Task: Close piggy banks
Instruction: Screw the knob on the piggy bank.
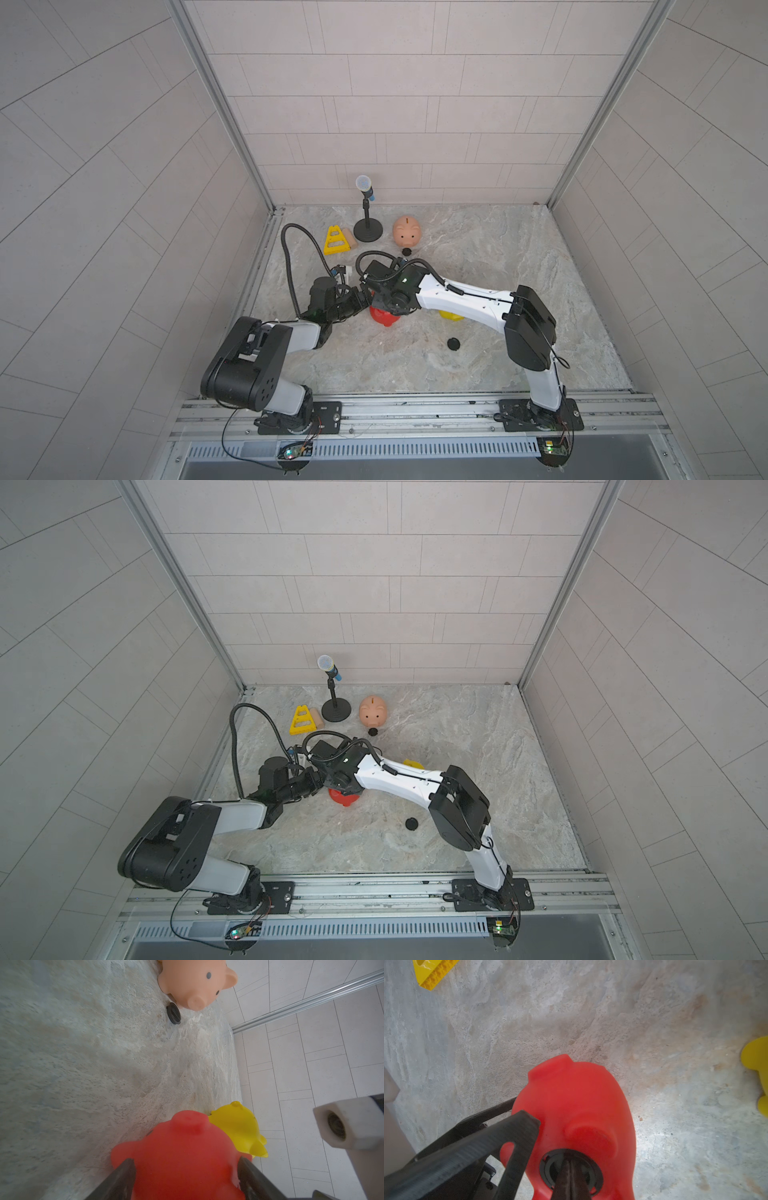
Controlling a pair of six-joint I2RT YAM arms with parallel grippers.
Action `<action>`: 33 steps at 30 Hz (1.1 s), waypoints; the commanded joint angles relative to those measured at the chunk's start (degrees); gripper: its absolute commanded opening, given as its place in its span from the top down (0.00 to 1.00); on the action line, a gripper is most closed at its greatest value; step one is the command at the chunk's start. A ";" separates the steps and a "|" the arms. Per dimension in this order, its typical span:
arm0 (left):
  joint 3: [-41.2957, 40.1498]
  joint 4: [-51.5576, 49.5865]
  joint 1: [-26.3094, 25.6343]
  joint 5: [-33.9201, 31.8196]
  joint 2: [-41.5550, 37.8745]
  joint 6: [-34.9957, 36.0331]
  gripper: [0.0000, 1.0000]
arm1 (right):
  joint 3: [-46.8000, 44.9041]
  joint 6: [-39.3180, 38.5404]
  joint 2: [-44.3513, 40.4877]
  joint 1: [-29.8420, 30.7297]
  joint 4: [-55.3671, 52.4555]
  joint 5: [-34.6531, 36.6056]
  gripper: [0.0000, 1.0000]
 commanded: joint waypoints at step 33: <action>-0.12 -11.78 -2.25 4.07 -1.04 2.93 0.21 | -5.10 13.38 4.62 -4.22 3.20 -13.65 1.00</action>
